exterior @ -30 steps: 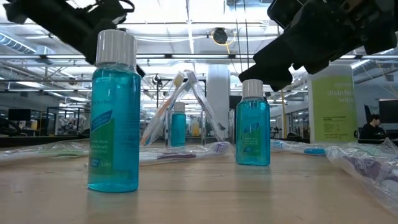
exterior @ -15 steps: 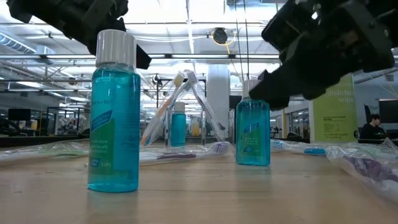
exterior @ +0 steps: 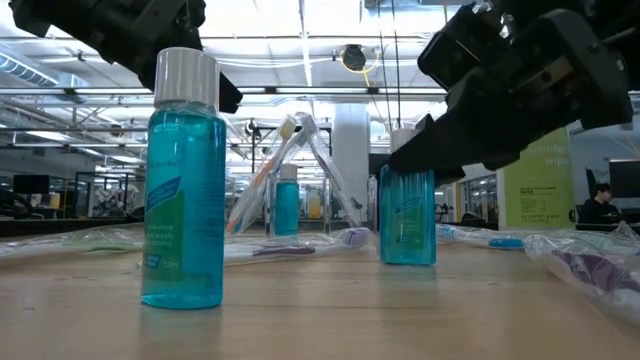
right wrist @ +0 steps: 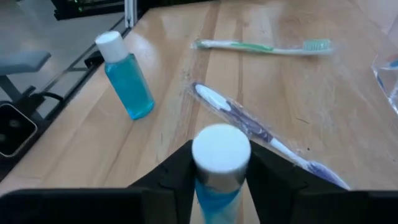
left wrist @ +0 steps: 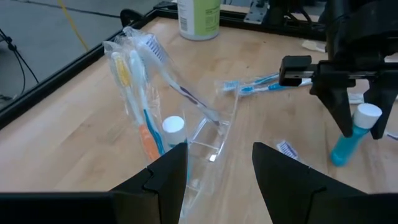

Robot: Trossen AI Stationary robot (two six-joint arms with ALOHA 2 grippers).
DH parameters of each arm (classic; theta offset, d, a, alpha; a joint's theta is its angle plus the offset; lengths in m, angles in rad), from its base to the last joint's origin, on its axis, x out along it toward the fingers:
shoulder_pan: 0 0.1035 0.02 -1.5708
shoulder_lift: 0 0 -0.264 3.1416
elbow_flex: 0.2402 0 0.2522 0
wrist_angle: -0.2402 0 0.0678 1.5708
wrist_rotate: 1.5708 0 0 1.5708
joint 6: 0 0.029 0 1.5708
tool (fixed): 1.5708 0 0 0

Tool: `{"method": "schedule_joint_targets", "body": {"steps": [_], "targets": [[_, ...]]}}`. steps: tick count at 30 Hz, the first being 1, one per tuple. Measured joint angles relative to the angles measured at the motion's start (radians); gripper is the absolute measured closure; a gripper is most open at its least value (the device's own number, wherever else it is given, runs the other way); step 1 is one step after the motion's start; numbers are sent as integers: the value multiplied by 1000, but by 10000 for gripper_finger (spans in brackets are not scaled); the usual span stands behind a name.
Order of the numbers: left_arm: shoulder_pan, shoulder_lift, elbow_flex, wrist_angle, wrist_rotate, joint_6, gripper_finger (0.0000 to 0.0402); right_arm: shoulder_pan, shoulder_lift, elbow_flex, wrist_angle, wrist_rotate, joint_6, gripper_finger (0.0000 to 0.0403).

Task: Pick & Place toothbrushing station
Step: Put the top blue mouthwash into the transparent organizer

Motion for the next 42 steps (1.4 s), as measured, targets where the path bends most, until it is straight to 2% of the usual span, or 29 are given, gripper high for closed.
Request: {"method": "schedule_joint_targets", "body": {"steps": [5,21,28,33,35,38,40,42], "targets": [[0,8,0,-2,0,-6,213,0,0,0,7,0,-2,306],[-2,8,0,2,1,-69,213,-17,0,0,17,4,61,303],[-1,-24,0,-1,1,-39,213,-63,-40,0,124,11,-40,304],[-1,-74,0,-1,2,-9,213,-129,-84,1,329,111,-203,304],[-1,-102,0,-1,1,16,213,-172,-89,14,370,104,-237,299],[0,-151,0,3,-10,61,213,-234,-89,109,239,11,-236,296],[0,-173,0,5,-48,81,213,-259,-88,207,33,-25,-259,298],[0,-186,0,3,-83,86,213,-275,-88,298,-198,-15,-304,302]]}}
